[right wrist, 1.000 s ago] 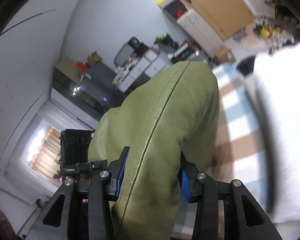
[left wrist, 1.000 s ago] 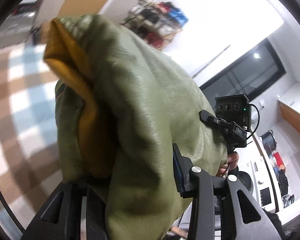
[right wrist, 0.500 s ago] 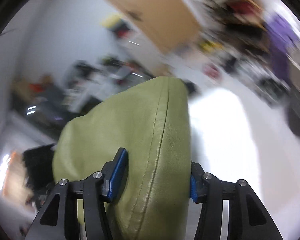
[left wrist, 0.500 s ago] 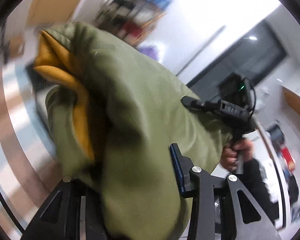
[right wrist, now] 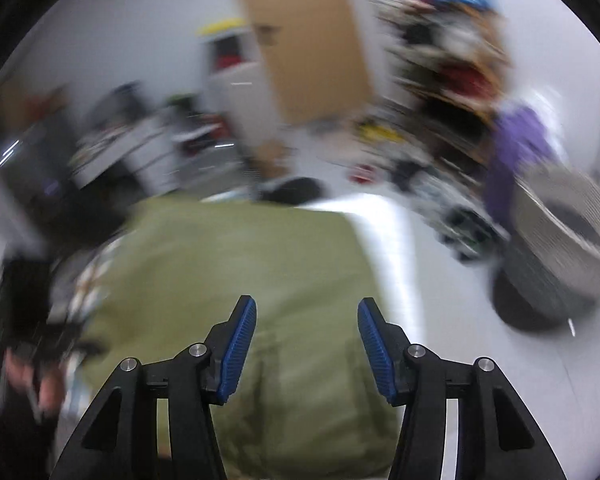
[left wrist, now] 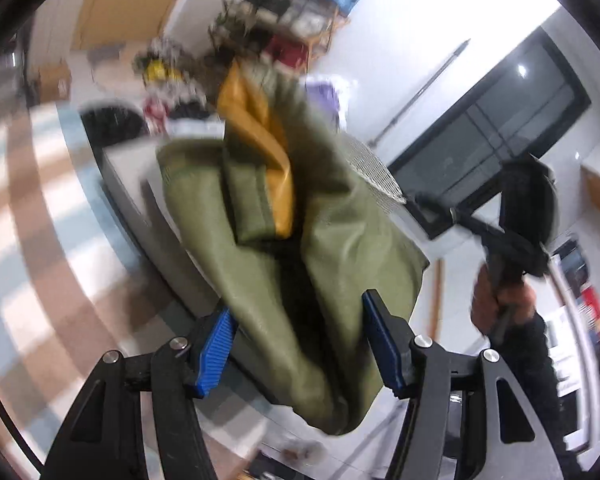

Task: Fold large clothes
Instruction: 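Lift the folded jacket with both tools and carry it to the grey ottoman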

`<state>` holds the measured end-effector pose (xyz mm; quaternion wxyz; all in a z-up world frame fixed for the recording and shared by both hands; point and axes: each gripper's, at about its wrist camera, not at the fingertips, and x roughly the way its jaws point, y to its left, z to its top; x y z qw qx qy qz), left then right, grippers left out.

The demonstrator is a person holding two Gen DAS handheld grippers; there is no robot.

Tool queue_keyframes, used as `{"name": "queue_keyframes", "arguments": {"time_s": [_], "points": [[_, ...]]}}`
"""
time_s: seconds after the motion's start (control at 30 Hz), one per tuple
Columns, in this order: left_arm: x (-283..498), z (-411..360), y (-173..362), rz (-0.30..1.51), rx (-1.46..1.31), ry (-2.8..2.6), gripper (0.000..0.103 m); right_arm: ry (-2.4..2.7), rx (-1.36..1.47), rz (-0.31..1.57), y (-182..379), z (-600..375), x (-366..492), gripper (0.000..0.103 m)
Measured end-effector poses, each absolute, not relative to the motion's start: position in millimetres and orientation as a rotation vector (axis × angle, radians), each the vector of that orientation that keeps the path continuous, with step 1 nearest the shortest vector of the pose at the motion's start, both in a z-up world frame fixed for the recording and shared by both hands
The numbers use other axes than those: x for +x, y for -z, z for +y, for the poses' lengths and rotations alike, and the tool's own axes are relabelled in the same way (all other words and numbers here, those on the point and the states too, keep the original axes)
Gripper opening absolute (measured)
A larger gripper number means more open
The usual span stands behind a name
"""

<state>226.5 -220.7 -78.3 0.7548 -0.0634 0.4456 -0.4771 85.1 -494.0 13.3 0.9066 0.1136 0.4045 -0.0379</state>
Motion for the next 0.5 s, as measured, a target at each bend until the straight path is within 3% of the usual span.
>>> {"name": "queue_keyframes", "arguments": {"time_s": [0.17, 0.27, 0.37, 0.5], "points": [[219, -229, 14, 0.738, -0.066, 1.018, 0.057, -0.04, 0.168, 0.989, 47, -434, 96, 0.047], [209, -237, 8, 0.683, -0.049, 1.074, 0.057, -0.017, 0.141, 0.976, 61, -427, 94, 0.047], [227, -289, 36, 0.737, 0.105, 1.121, 0.057, -0.028, 0.162, 0.981, 65, -427, 94, 0.047], [271, -318, 117, 0.984, 0.184, 1.061, 0.055, -0.039, 0.204, 0.99, 68, -439, 85, 0.046]]}}
